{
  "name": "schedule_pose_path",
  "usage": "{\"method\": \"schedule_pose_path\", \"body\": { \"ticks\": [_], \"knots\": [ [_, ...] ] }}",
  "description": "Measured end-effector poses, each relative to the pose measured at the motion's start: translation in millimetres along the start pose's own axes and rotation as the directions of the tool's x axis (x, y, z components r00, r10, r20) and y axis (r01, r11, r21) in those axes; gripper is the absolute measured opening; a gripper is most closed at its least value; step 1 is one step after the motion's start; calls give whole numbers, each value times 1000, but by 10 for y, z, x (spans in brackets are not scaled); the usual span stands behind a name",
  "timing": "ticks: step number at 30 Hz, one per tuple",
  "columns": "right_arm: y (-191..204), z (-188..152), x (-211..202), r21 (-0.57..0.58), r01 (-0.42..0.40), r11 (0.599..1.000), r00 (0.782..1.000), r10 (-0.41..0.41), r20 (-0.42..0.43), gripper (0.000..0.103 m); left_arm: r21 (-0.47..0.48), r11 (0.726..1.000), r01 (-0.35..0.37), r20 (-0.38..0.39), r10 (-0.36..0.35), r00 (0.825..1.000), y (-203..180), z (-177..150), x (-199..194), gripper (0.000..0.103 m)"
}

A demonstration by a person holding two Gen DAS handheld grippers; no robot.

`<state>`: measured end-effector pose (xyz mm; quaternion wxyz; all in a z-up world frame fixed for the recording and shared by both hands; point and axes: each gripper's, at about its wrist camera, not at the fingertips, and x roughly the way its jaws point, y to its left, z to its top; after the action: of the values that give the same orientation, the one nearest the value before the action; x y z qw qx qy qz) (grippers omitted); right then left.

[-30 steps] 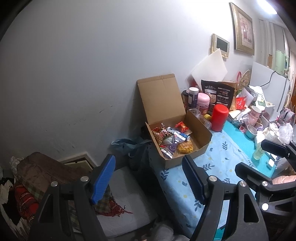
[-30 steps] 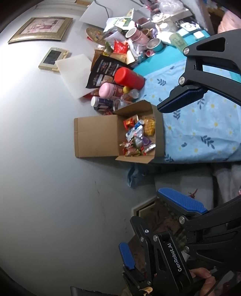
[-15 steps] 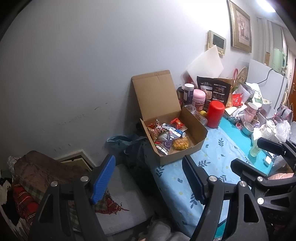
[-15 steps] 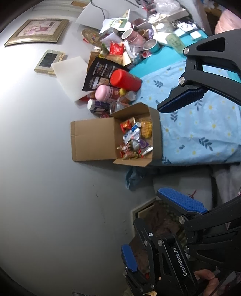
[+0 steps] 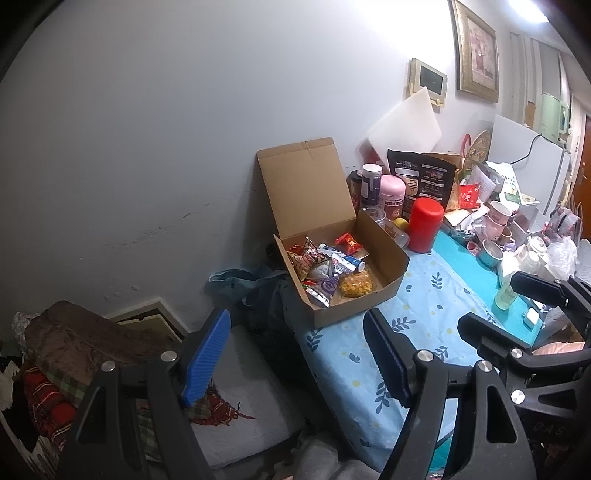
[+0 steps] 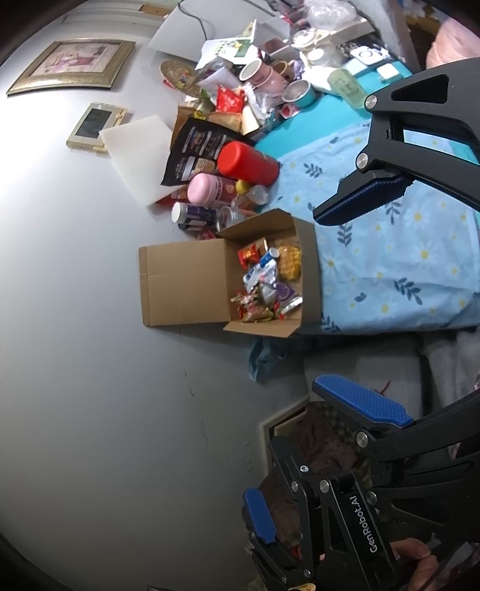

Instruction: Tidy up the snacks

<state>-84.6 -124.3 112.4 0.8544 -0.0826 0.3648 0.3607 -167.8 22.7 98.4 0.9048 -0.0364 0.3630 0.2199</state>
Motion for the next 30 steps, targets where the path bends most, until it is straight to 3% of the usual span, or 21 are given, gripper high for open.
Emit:
{"method": "schedule_pose_path", "body": {
  "ticks": [30],
  "knots": [
    [-54, -7, 58, 17, 12, 1000, 1000, -12, -19, 84, 2, 1000, 9, -10, -9, 1000, -29, 11, 73, 75]
  ]
}}
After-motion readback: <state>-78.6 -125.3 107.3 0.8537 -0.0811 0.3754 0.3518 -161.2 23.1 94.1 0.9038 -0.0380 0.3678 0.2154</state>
